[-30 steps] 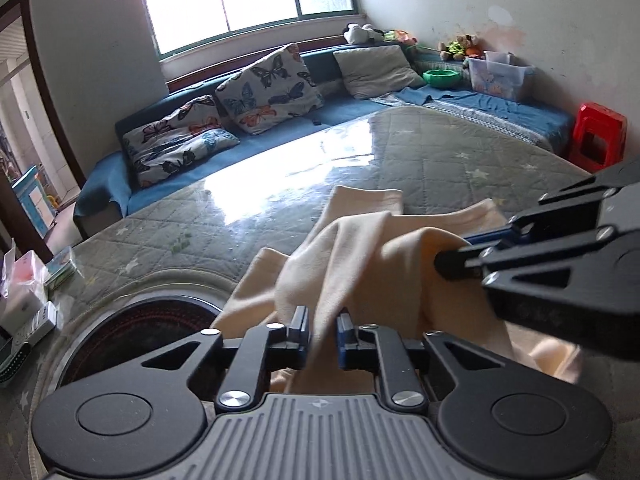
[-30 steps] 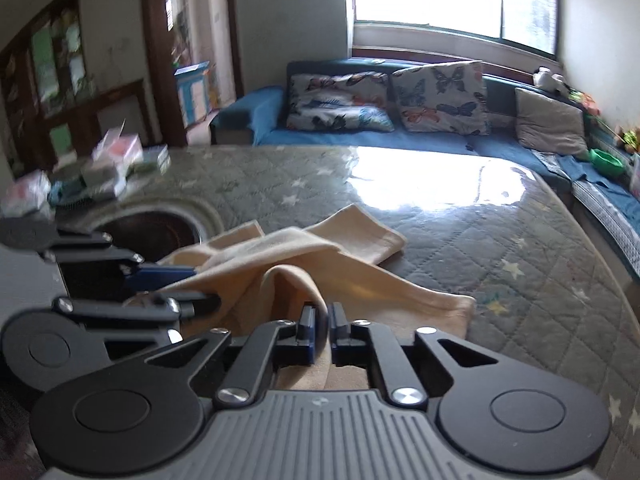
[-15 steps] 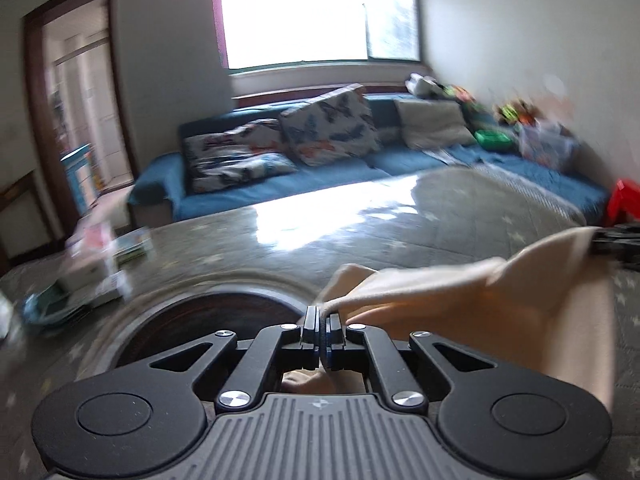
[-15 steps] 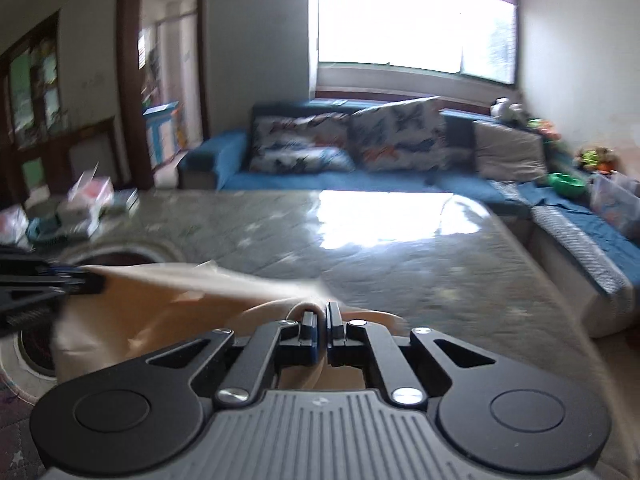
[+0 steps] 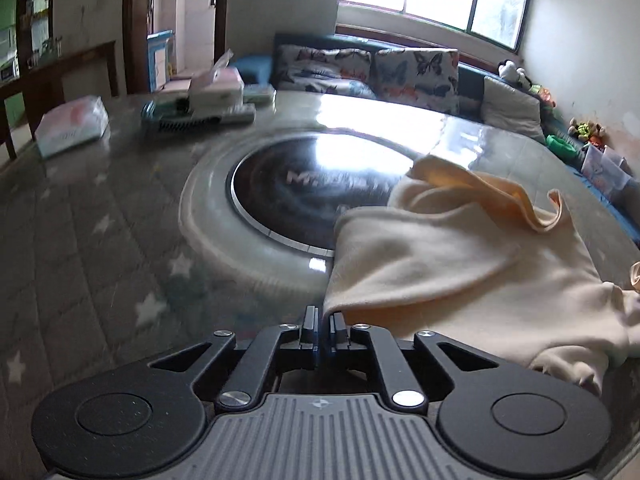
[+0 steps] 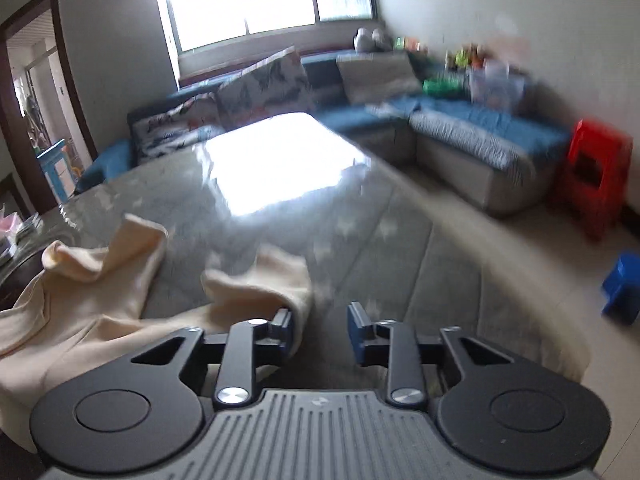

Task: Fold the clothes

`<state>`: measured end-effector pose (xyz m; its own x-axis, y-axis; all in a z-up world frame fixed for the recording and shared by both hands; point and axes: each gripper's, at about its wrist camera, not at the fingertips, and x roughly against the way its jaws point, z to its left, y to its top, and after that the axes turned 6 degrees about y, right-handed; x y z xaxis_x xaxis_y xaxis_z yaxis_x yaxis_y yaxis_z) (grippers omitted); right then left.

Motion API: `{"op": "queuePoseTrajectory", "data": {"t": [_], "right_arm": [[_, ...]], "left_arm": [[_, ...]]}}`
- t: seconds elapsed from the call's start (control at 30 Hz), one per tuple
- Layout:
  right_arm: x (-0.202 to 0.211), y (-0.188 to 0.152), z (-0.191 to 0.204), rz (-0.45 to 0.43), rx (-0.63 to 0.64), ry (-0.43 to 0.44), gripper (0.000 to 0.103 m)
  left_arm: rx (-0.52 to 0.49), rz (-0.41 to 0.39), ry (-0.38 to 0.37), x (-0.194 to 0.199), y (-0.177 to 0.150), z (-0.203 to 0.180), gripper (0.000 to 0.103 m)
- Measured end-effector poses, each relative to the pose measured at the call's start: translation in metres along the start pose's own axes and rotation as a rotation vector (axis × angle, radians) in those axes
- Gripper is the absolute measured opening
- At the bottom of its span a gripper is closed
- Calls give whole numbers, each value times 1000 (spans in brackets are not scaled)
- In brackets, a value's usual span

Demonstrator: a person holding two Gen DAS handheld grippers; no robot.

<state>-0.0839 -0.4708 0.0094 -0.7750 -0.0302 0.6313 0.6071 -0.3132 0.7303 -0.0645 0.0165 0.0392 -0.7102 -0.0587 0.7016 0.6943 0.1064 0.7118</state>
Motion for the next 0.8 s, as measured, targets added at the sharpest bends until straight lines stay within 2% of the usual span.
{"op": "queuePoseTrajectory", "data": {"t": [0.07, 0.17, 0.23, 0.37, 0.5, 0.57, 0.7, 0.77, 0.8], "right_arm": [[3, -2, 3, 4, 36, 6, 36], [10, 2, 8, -13, 101, 3, 43], [12, 4, 13, -19, 125, -1, 50], [3, 5, 22, 6, 159, -13, 51], [-15, 10, 30, 39, 218, -38, 51], [-16, 19, 25, -1, 200, -66, 51], [-2, 39, 18, -134, 130, -106, 53], [9, 45, 13, -200, 104, -127, 60], [12, 44, 11, -200, 102, -132, 64]], "left_arm": [[-10, -4, -3, 5, -3, 0, 9], [-67, -53, 6, 19, -4, -6, 19], [-118, -90, -31, 31, -7, -11, 22], [-266, -162, -168, 55, -18, -32, 22], [-452, -178, -337, 65, -35, -71, 22], [-535, -182, -414, 66, -43, -93, 22], [-684, -216, -469, 61, -55, -130, 26], [-739, -244, -485, 61, -62, -144, 38], [-747, -235, -487, 57, -63, -149, 39]]}}
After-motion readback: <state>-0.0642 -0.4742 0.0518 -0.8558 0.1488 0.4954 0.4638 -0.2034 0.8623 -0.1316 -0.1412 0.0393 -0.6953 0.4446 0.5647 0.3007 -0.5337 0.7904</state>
